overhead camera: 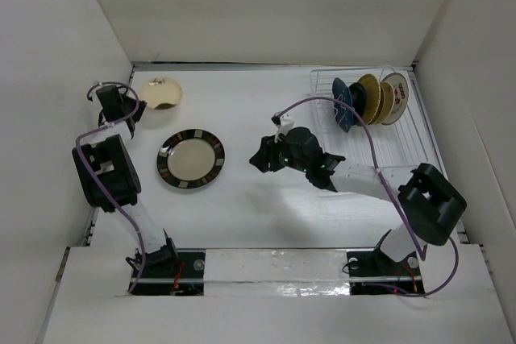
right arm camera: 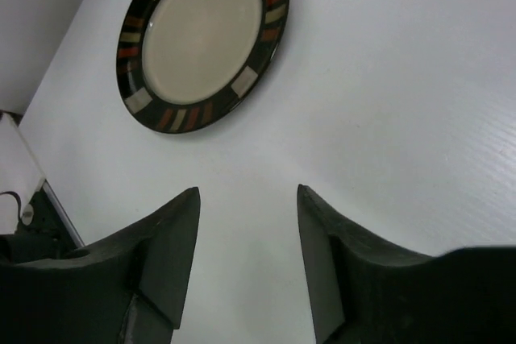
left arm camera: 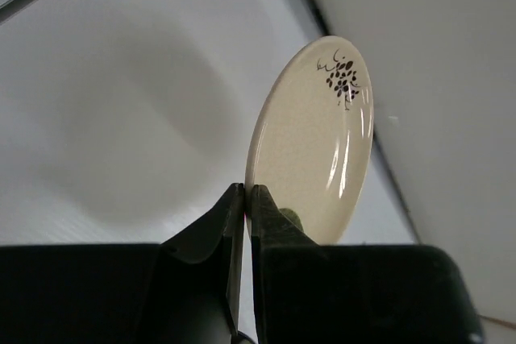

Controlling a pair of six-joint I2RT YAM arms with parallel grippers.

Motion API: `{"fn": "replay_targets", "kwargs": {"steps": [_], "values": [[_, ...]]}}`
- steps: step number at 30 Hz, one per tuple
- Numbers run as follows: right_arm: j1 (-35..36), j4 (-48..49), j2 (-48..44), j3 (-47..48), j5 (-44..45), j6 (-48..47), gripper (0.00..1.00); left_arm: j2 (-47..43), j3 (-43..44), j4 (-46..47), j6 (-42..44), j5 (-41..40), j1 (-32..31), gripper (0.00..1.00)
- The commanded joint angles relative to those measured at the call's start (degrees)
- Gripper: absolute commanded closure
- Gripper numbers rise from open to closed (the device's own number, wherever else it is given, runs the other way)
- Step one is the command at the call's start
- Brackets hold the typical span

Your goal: Load the plates into the dish rack

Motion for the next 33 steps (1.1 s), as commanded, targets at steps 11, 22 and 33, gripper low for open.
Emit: {"fn": "replay_targets", "kwargs": {"steps": [11,22,33], "values": [[-0.5,2.6,-12.2,2.1,-2.9,1.2,0.26,-37.7,-19.6,15.7,-7.0,14.5,-1.9,1.00],[-2.8,0.7,-10.0,10.7,-6.6,2.4,0.00,-67.0,-37.6,8.8,-6.4,27.5,-4.1,1.00],[-2.9,1.4,-5.3,15.0,-15.9,-1.1,0.01,-78.4,-41.5,-3.5,1.3,30.1,-5.1,1.00]]}}
